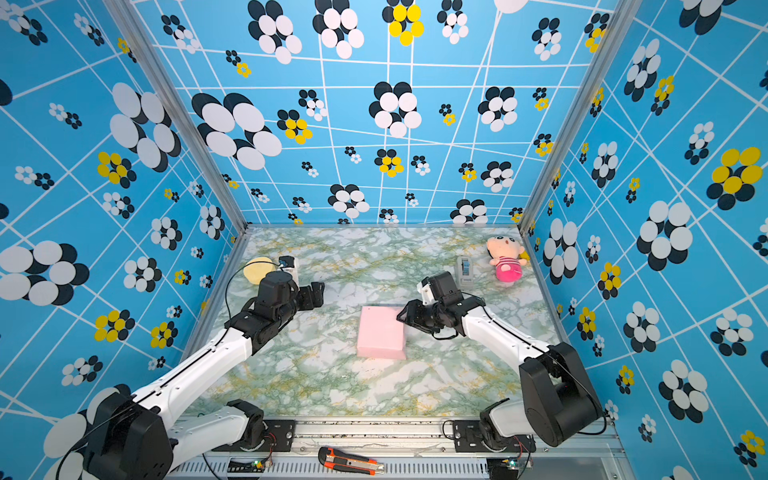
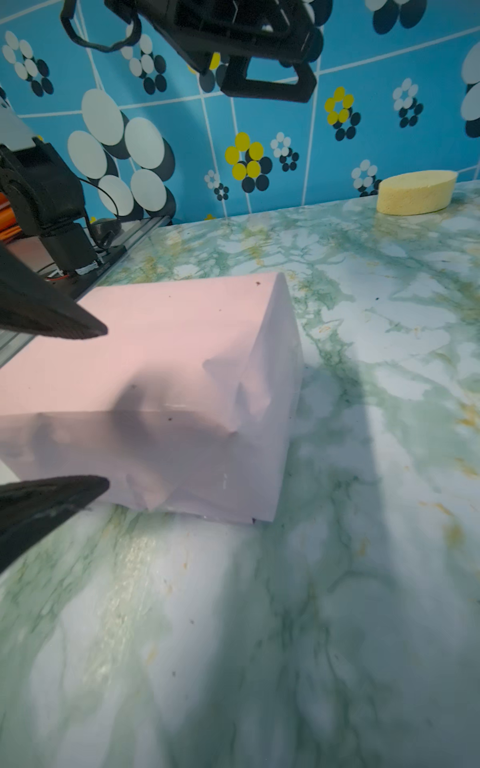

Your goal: Wrap the gift box in paper

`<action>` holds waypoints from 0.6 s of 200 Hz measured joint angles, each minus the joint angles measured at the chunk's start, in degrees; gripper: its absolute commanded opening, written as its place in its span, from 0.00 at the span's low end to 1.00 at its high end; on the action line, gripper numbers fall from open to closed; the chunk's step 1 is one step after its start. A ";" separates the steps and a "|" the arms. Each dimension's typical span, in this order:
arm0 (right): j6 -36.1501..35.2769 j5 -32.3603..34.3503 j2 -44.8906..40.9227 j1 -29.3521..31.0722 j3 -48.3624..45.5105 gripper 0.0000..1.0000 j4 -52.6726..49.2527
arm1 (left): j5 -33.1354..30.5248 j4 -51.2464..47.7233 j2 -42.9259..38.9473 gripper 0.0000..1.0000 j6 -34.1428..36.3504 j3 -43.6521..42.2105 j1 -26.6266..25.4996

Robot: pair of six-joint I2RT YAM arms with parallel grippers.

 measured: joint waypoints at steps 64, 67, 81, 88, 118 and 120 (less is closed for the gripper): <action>-25.27 23.80 -15.04 -13.73 -8.90 1.00 18.82 | -14.38 17.40 5.16 0.99 13.92 -8.72 3.98; -26.62 24.87 -15.21 -13.75 -10.16 0.99 20.72 | -14.49 18.56 5.75 0.99 14.32 -9.38 4.33; -32.46 29.16 -14.49 -14.16 -16.33 1.00 29.68 | -14.58 23.34 8.09 0.99 15.58 -12.17 5.92; -34.49 30.32 -13.18 -14.95 -18.49 1.00 32.72 | -14.38 25.66 9.38 0.99 16.15 -13.46 6.75; -39.08 31.28 -4.79 -20.20 -20.90 0.99 42.14 | -11.15 34.91 14.67 0.99 19.19 -16.90 10.10; -39.32 31.30 -4.35 -20.39 -20.90 0.99 42.66 | -10.73 35.78 14.93 0.99 19.43 -17.11 10.27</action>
